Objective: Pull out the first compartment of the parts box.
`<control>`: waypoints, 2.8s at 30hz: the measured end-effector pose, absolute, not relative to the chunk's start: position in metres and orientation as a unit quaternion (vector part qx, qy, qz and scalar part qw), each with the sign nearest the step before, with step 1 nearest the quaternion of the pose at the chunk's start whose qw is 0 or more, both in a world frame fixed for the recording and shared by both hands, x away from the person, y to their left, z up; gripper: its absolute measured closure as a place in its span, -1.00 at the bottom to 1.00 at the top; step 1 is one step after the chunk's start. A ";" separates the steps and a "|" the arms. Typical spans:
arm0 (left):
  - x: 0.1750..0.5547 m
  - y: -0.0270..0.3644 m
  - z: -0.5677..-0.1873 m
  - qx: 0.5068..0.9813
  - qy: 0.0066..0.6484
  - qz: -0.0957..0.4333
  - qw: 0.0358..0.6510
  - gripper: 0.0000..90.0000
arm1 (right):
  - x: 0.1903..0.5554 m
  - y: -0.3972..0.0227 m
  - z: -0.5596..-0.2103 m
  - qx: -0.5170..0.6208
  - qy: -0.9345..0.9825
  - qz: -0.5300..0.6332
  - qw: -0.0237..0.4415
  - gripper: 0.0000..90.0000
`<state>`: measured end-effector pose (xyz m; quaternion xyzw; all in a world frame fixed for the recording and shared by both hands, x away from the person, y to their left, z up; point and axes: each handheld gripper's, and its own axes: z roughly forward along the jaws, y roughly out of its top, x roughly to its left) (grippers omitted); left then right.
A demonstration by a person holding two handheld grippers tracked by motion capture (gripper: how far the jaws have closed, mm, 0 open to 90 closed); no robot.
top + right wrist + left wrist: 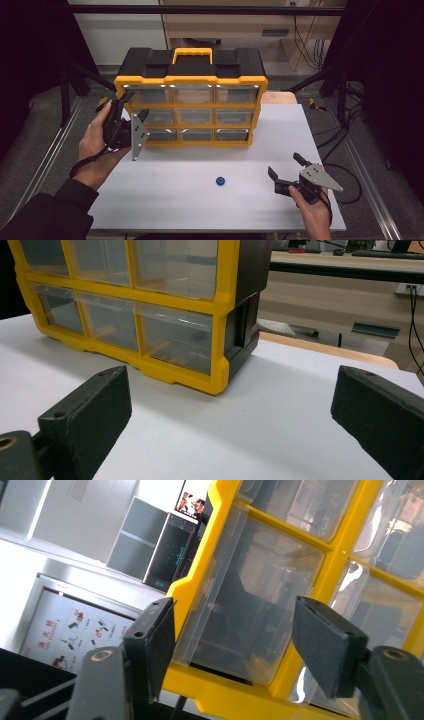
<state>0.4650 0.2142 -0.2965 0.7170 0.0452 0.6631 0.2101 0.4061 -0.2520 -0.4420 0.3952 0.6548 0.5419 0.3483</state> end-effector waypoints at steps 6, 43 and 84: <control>0.463 0.211 -0.294 0.708 0.033 0.678 0.194 -0.08 | 0.406 -0.252 -0.442 0.395 0.654 0.542 0.350 -0.93; 0.491 0.214 -0.302 0.689 -0.005 0.718 0.098 0.50 | 0.406 -0.253 -0.442 0.397 0.656 0.538 0.350 -0.92; 0.500 0.220 -0.307 0.682 -0.001 0.727 0.079 0.54 | 0.406 -0.254 -0.443 0.399 0.656 0.538 0.349 -0.91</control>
